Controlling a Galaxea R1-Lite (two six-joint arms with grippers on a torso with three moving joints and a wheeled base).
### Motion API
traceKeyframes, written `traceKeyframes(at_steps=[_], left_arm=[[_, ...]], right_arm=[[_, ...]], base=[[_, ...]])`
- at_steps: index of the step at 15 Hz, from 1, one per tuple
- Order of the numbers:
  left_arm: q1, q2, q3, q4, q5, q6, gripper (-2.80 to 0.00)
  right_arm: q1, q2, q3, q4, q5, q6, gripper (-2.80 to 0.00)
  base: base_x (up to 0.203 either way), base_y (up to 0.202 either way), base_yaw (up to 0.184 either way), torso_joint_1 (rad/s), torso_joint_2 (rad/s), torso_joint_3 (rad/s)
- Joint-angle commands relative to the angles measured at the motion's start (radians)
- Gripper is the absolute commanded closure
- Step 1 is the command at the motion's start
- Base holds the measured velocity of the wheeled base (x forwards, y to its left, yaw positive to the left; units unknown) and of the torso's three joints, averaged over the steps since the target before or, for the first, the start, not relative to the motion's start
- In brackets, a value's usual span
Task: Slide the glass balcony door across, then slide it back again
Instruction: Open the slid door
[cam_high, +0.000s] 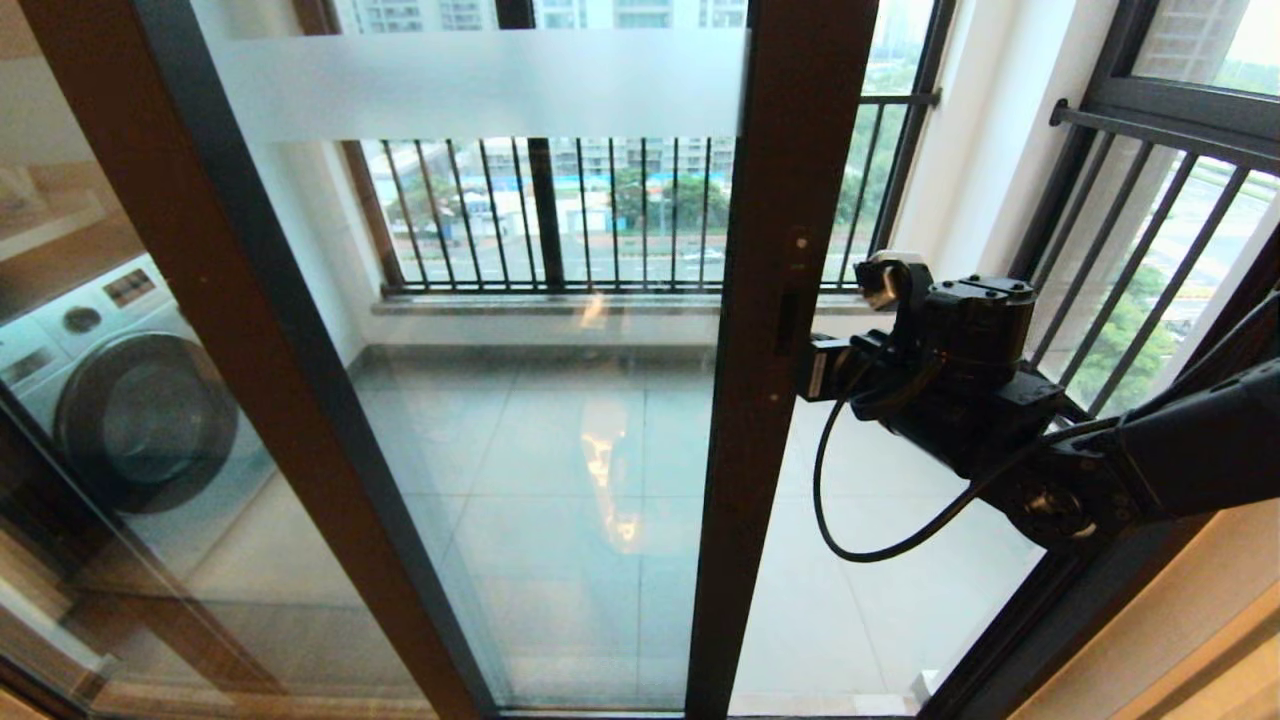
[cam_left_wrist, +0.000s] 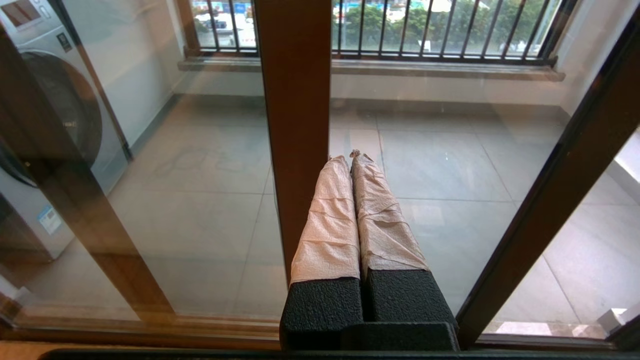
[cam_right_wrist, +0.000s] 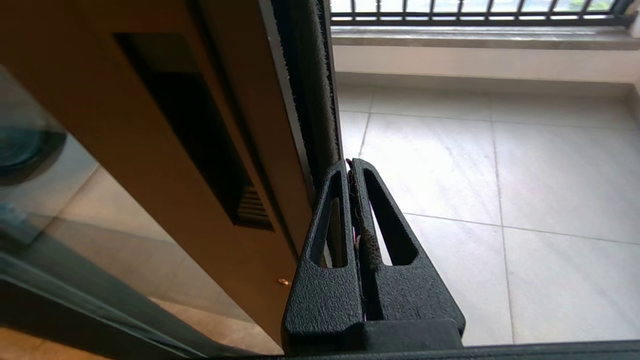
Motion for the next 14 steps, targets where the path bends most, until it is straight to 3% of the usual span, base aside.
traceKeyframes(at_steps=[1, 14], left_arm=[[0.0, 0.001, 0.034, -0.001, 0.0, -0.001, 0.0], [0.0, 0.001, 0.034, -0.001, 0.0, -0.001, 0.0]], right_arm=[[0.009, -0.002, -0.004, -0.006, -0.003, 0.0, 0.0], [0.105, 0.036, -0.021, -0.008, -0.064, 0.0, 0.0]], base=[[0.0, 0.0, 0.0, 0.0, 0.0, 0.0], [0.0, 0.0, 0.0, 0.0, 0.0, 0.0]])
